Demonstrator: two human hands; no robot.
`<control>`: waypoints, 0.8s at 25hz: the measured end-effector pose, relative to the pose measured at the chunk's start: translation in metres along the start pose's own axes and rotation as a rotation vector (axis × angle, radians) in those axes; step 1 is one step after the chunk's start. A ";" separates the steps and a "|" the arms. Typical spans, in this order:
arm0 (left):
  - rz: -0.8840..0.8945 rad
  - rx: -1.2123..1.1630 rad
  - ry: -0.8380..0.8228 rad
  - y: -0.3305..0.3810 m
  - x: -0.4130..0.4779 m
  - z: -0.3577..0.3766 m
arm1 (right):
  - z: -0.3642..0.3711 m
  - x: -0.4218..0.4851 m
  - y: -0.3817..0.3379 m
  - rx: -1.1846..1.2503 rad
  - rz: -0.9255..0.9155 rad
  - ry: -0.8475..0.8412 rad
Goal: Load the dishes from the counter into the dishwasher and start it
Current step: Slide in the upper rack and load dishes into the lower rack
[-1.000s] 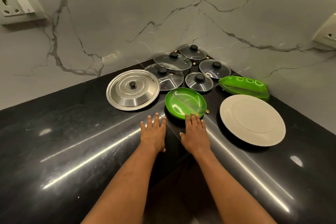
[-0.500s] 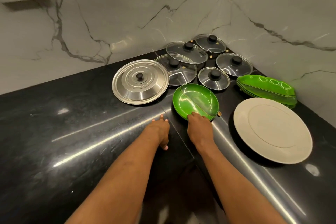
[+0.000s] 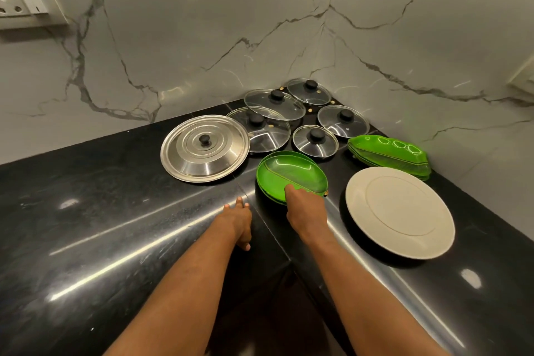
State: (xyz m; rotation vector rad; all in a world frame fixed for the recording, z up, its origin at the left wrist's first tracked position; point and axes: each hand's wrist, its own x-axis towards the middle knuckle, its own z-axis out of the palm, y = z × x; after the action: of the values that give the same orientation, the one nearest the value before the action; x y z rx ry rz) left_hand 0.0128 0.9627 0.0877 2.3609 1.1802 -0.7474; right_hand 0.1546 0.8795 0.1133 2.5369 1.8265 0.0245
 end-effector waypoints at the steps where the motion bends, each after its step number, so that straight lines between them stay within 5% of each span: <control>1: 0.005 0.004 0.004 0.000 0.000 0.001 | -0.002 -0.003 0.000 0.007 -0.003 0.028; 13: 0.131 0.018 0.101 -0.018 -0.008 0.009 | -0.027 -0.076 -0.015 -0.037 0.058 0.298; 20: 0.315 0.034 0.469 -0.031 -0.047 0.039 | -0.007 -0.131 -0.037 -0.101 0.156 0.485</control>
State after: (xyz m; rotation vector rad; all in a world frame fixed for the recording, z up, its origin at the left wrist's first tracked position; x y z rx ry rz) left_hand -0.0472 0.9300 0.0836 2.7494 0.9205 -0.1103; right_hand 0.0784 0.7673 0.1194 2.7641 1.6824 0.7746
